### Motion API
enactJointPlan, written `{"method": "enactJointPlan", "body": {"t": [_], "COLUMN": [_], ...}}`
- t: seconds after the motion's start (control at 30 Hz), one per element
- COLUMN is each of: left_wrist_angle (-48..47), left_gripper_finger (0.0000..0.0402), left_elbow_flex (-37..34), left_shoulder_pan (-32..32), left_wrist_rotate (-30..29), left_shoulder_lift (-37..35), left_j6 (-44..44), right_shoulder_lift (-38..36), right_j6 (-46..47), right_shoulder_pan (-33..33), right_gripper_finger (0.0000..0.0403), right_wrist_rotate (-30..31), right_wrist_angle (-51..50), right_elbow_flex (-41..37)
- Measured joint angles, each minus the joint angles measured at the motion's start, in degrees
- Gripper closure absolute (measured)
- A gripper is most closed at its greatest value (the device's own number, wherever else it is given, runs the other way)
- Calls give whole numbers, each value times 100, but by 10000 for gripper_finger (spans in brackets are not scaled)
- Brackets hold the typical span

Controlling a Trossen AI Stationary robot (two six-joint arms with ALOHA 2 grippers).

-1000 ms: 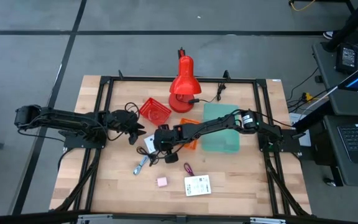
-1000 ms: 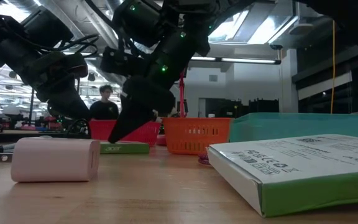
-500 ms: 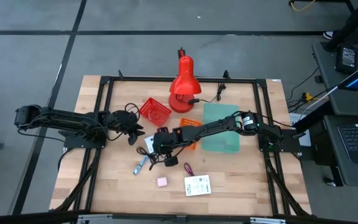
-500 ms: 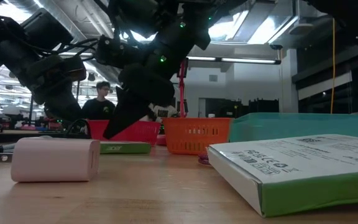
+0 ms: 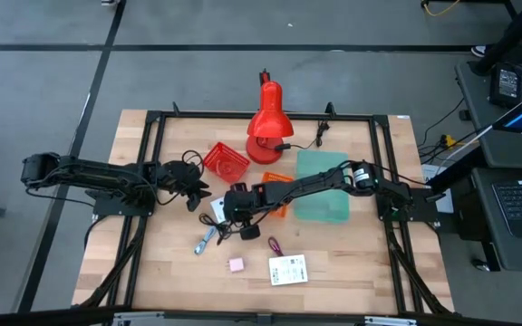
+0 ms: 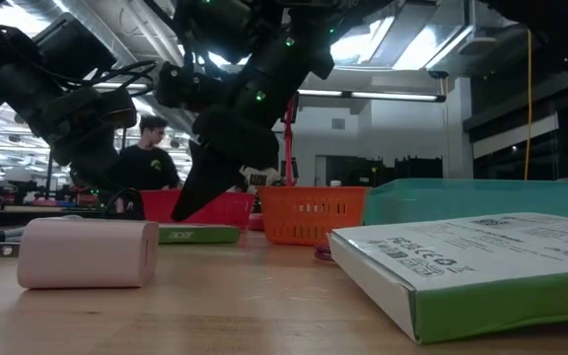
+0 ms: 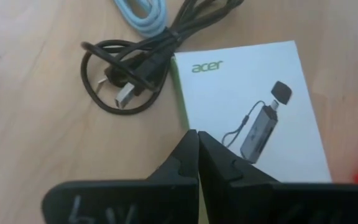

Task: Pick and place items into bin
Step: Put the top card reader box into the red bin

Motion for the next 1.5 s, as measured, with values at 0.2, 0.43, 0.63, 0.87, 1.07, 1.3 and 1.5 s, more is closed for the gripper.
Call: {"method": "enactJointPlan", "body": {"t": [0.2, 0.43, 0.63, 0.87, 1.07, 1.3, 1.5], "left_wrist_angle": [2, 5, 102, 146, 154, 169, 179], "left_gripper_finger": [240, 240, 240, 240, 240, 240, 240], "left_elbow_flex": [0, 0, 0, 0, 0, 0, 0], "left_shoulder_pan": [-2, -2, -1, 0, -2, -1, -1], "left_wrist_rotate": [4, 4, 4, 7, 7, 7, 9], "left_shoulder_lift": [0, 1, 0, 0, 0, 0, 1], "left_j6": [0, 0, 40, 46, 46, 41, 28], "right_shoulder_lift": [0, -11, -24, -24, -24, -20, -17], "right_j6": [-4, 73, 142, -4, -346, -613, -735], "right_shoulder_pan": [-14, -22, -23, -26, -26, -26, -4], "right_gripper_finger": [403, 403, 403, 403, 403, 403, 403], "right_wrist_rotate": [142, 151, 153, 103, 96, -398, -659], "right_wrist_angle": [-5, 20, 186, 212, 214, 269, 272], "right_elbow_flex": [0, -110, -245, -251, -254, -260, -262]}}
